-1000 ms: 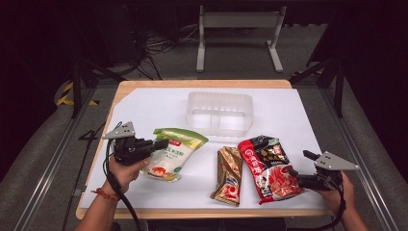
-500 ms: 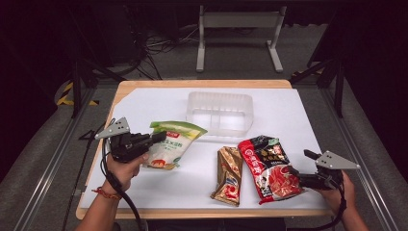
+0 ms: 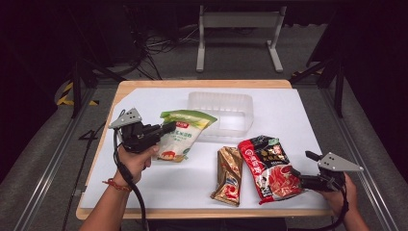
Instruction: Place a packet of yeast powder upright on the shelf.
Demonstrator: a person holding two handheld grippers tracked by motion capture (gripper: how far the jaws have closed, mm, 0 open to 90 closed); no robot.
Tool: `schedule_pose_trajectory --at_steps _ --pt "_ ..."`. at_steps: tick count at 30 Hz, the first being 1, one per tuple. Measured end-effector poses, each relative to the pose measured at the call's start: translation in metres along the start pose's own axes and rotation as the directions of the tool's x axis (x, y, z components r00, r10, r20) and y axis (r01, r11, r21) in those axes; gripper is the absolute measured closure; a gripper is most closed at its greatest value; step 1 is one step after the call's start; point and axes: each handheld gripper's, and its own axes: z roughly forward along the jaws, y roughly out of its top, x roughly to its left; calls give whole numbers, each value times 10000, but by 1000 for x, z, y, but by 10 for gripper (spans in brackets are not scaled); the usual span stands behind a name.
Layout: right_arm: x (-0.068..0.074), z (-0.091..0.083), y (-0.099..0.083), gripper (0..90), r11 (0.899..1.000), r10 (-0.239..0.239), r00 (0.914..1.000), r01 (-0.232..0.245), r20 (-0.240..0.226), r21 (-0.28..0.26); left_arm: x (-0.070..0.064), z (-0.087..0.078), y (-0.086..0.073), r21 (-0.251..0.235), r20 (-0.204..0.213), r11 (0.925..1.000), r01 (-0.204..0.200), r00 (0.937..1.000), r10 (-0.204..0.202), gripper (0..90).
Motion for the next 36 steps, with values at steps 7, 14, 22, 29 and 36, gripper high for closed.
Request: schedule_pose_trajectory --at_steps 7,14,22,29,36 --pt "-2 -1 0 172 9999 38 10000 -37 51 -102 -3 16 14 -622 -654 9976 297 9973 -338 899" --pt "-2 -1 0 172 10000 -1 10000 2 51 -82 -1 53 29 -1274 -2120 9918 98 9766 -369 899" --pt "-5 -4 -2 173 9998 103 9999 -101 128 -150 10 93 42 -1320 -3090 9909 247 9489 -648 898" --pt "-4 -5 -3 173 9998 93 9998 -91 150 -165 20 120 51 -1632 -3871 9851 538 9150 -1141 898" --pt "-5 -5 -3 172 9998 68 9999 -66 127 -204 25 149 58 -1765 -4312 9827 561 8930 -1284 898"
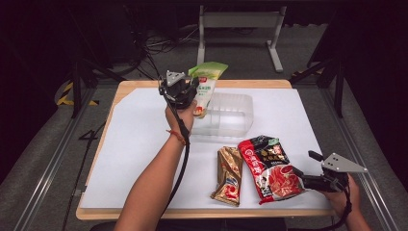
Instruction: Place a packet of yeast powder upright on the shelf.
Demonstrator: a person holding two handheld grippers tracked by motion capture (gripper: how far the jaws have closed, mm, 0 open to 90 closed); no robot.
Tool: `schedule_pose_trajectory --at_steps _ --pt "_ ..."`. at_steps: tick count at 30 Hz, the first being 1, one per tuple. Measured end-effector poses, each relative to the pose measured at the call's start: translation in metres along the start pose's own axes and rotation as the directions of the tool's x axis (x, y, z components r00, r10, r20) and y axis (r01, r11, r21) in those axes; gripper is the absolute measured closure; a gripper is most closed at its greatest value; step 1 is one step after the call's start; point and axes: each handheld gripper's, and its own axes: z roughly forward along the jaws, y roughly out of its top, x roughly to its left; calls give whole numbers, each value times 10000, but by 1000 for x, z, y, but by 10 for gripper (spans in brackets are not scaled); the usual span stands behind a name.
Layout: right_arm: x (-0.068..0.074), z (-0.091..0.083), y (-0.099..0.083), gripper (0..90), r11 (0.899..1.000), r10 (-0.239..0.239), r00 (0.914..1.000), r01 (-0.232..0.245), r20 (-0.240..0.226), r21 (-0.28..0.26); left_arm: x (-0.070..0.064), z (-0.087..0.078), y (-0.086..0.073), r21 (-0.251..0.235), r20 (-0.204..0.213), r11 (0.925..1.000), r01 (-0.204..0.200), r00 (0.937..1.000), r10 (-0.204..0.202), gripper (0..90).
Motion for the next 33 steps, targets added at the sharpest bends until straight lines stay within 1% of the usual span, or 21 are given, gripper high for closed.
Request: schedule_pose_trajectory --at_steps 1,2,3,4,5,6,7,8,10,14,16,18,19,21,22,24,27,28,30,31,33 --pt "0 0 0 171 10000 19 10000 -19 6 -2 0 4 -1 8 -27 10000 64 10000 -64 898" --pt "0 0 0 171 10000 49 10000 -49 0 7 -1 10 -1 35 -141 9999 125 9998 -124 898" --pt "0 0 0 172 10000 39 10000 -39 -9 18 -1 13 -1 31 -304 10000 21 9995 -21 898" --pt "0 0 0 172 10000 -22 10000 22 4 30 -1 16 -1 -12 -381 10000 59 9993 -59 898" --pt "1 0 0 173 10000 -37 10000 37 13 31 0 19 -1 -60 -411 9998 198 9990 -201 898" --pt "1 0 0 173 10000 -24 10000 24 -3 30 0 23 -1 -107 -575 9996 252 9980 -257 897" --pt "1 0 -1 173 10000 -12 10000 12 -33 32 0 26 -1 -163 -623 9992 352 9974 -362 897" --pt "1 0 -1 175 10000 -22 10000 22 -1 59 0 30 -2 -255 -662 9980 571 9961 -586 898" --pt "1 -1 -1 178 10000 -38 10000 38 17 46 -2 35 -2 -304 -853 9983 490 9950 -515 897" --pt "1 -1 -1 179 10000 19 10000 -19 23 49 -6 46 -3 -515 -1008 9963 681 9922 -731 898" --pt "1 -1 -1 179 10000 -4 10000 4 39 55 -6 49 -4 -596 -906 9931 1013 9902 -1064 897" --pt "1 -1 -1 179 10000 -27 10000 27 17 58 -7 50 -7 -559 -756 9903 1271 9885 -1311 897" --pt "2 -1 -1 179 10000 -46 10000 46 3 75 -8 50 -9 -585 -750 9893 1340 9876 -1382 896" --pt "2 -1 -1 179 10000 -73 10000 73 3 62 -8 48 -13 -537 -618 9897 1328 9888 -1361 895" --pt "1 -1 -1 179 10000 -41 10000 41 -16 55 -8 47 -15 -567 -520 9883 1413 9882 -1443 893" --pt "2 -1 -1 180 10000 -68 10000 68 -15 50 -7 45 -18 -404 -247 9885 1455 9889 -1466 886" --pt "3 -1 0 180 9999 -132 9999 132 -22 37 -7 40 -24 -130 108 9914 1306 9914 -1304 867" --pt "3 -1 0 180 9999 -137 9999 137 -37 13 -6 38 -26 -15 201 9934 1150 9932 -1150 861" --pt "3 -2 0 180 9998 -179 9998 179 -28 2 -2 35 -31 284 498 9950 954 9941 -967 851" --pt "4 -2 0 180 9998 -207 9998 207 -20 18 1 33 -32 429 621 9952 875 9940 -900 848" --pt "4 -2 0 180 9997 -241 9997 241 -16 25 10 27 -36 645 931 9939 890 9911 -948 837"
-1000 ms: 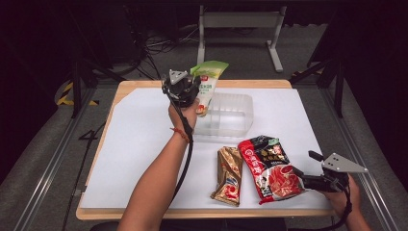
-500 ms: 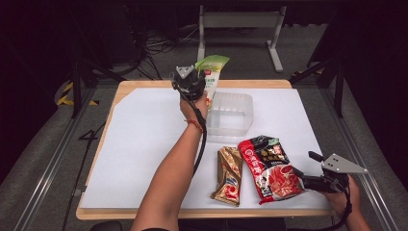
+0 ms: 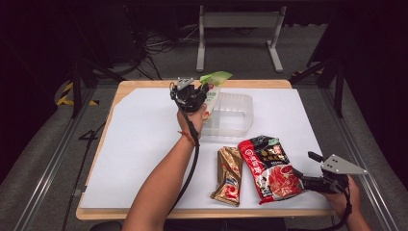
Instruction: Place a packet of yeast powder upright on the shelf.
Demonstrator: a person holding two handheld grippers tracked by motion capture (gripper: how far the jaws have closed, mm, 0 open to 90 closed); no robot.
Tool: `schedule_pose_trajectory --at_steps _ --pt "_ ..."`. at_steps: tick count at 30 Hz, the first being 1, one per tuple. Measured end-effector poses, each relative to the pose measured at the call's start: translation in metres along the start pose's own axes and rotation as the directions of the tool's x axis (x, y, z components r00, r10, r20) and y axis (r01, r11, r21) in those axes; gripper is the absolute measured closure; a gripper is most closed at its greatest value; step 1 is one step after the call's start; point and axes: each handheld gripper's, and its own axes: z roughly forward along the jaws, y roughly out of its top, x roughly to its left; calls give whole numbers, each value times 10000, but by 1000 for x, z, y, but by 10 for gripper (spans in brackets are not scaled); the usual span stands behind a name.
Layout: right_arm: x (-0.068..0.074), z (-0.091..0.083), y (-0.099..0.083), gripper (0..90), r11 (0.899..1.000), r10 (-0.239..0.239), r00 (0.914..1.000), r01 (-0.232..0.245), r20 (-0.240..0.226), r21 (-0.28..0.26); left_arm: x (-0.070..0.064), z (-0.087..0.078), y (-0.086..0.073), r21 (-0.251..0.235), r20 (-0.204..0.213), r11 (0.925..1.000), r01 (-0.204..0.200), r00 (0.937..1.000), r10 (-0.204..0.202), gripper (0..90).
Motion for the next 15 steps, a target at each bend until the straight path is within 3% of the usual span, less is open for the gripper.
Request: schedule_pose_trajectory --at_steps 4,6,9,12,13,15 --pt "0 0 0 180 10000 10 10000 -10 17 23 12 -12 -4 430 665 9980 -465 9968 436 814" --pt "0 0 0 180 10000 -3 10000 3 27 42 12 -17 -4 593 1002 9937 -952 9910 889 808" --pt "0 0 0 180 10000 17 10000 -18 20 83 9 -23 -4 996 1352 9768 -1896 9752 1755 802" --pt "1 0 0 180 10000 -62 10000 62 0 76 13 -29 -4 1211 1709 9653 -2312 9628 2091 796" --pt "1 0 0 180 10000 -62 10000 62 0 76 13 -29 -4 1211 1709 9653 -2312 9628 2091 769" --pt "1 1 0 180 9999 -35 10000 35 4 124 14 -30 -4 1570 1740 9469 -2806 9517 2532 714"
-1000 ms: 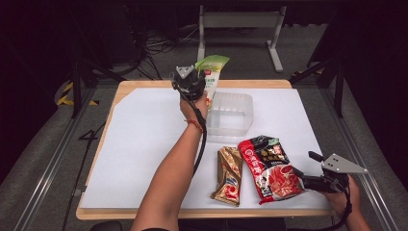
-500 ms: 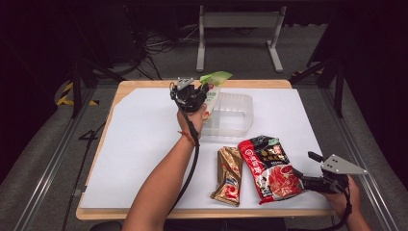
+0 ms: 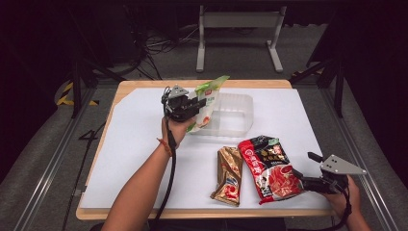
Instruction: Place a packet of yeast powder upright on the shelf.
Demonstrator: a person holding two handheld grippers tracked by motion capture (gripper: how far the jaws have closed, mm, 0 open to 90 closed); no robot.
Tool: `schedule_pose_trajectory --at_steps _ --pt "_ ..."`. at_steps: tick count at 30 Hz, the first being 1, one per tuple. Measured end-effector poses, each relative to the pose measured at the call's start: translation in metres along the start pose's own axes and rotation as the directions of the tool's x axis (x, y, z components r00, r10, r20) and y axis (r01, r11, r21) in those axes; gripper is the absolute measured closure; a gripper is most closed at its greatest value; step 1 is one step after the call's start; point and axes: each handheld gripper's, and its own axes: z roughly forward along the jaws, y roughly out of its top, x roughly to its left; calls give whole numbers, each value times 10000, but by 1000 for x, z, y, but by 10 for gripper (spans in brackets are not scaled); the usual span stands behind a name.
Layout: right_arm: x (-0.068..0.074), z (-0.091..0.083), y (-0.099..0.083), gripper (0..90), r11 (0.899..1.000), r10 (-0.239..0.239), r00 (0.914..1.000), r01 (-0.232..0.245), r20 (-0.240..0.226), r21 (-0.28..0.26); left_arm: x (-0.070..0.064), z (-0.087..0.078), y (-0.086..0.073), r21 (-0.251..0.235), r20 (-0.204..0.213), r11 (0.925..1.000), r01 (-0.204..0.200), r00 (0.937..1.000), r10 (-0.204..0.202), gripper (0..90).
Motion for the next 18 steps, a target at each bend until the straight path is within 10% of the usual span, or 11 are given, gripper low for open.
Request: schedule_pose_trajectory --at_steps 6,9,18 --pt "1 1 0 179 10000 -20 10000 21 -56 27 3 -8 -7 688 257 9935 -905 9957 890 729" --pt "1 2 0 179 9999 -58 10000 59 -66 84 -6 -10 -14 1524 -30 9679 -1998 9792 2027 695" --pt "2 2 0 179 9999 -52 9999 53 -119 142 -7 -15 -18 2770 498 9269 -2532 9671 2493 638"
